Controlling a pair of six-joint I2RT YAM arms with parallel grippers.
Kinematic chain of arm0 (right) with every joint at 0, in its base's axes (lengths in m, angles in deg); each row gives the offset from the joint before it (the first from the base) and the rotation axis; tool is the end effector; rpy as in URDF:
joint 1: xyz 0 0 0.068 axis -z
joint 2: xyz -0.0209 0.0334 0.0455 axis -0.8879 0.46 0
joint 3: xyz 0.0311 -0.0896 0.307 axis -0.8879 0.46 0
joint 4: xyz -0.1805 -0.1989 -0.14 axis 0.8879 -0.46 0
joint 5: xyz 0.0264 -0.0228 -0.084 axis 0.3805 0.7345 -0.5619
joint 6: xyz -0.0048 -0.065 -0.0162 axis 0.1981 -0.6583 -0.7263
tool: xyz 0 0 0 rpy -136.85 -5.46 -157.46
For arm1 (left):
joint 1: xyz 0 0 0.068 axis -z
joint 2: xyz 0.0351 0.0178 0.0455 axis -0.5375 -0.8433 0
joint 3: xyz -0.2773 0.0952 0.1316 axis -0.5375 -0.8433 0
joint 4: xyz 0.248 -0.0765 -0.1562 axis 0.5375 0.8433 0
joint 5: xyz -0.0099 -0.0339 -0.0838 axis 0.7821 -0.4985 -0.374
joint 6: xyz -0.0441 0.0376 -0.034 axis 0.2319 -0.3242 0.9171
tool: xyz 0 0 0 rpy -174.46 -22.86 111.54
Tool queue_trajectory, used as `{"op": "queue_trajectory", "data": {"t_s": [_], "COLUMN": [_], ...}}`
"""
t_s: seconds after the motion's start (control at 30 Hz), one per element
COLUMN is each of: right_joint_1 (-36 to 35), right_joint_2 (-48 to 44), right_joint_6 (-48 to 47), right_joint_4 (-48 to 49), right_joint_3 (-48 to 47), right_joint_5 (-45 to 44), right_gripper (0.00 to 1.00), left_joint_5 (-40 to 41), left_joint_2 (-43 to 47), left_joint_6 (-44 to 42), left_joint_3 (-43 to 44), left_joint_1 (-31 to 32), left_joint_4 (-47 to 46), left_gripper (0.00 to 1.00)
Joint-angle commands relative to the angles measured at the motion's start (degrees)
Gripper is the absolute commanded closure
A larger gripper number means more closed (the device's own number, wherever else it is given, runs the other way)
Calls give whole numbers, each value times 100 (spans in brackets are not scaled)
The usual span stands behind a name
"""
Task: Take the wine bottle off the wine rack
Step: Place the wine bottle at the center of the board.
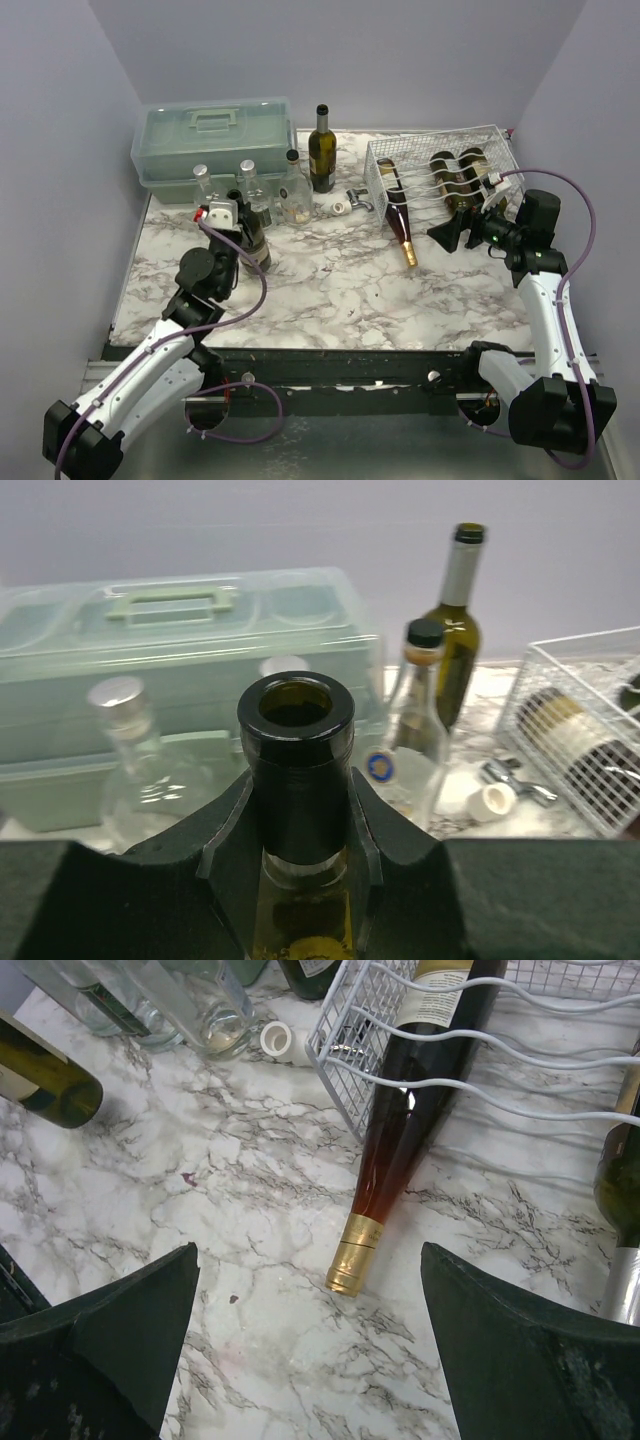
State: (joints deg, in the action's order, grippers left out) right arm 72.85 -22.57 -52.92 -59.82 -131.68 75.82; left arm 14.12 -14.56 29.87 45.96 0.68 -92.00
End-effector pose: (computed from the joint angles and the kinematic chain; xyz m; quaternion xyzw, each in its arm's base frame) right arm 0.2358 -0.0027 0.3305 -0.1719 0.7994 0.2778 0.5042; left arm 0.1731 -0.0885 0.3340 0.0498 0.6372 -0.0755 0.7654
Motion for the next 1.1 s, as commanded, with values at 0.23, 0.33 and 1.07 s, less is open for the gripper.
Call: {"op": "queue_trajectory", "data": {"t_s": [0.23,0.33,1.07], "right_joint_1": [14,18,16], "right_joint_2": [-54,-53,-84], "right_joint_6": [-99,-98,-129], "right_joint_4": [-6,-14,-49], "right_joint_3": [11,4,-15], "right_joint_5": [5,6,50], "right_gripper": [5,5,5], "left_joint_5": [770,773,956], "left_joint_2": [337,300,-749], "left_joint_6": [144,224,709], "left_joint_3": [48,56,296], "left_joint_1": [-865,-1060,-2647], "left_joint_4": [-403,-402,-655], "left_gripper": [100,100,100]}}
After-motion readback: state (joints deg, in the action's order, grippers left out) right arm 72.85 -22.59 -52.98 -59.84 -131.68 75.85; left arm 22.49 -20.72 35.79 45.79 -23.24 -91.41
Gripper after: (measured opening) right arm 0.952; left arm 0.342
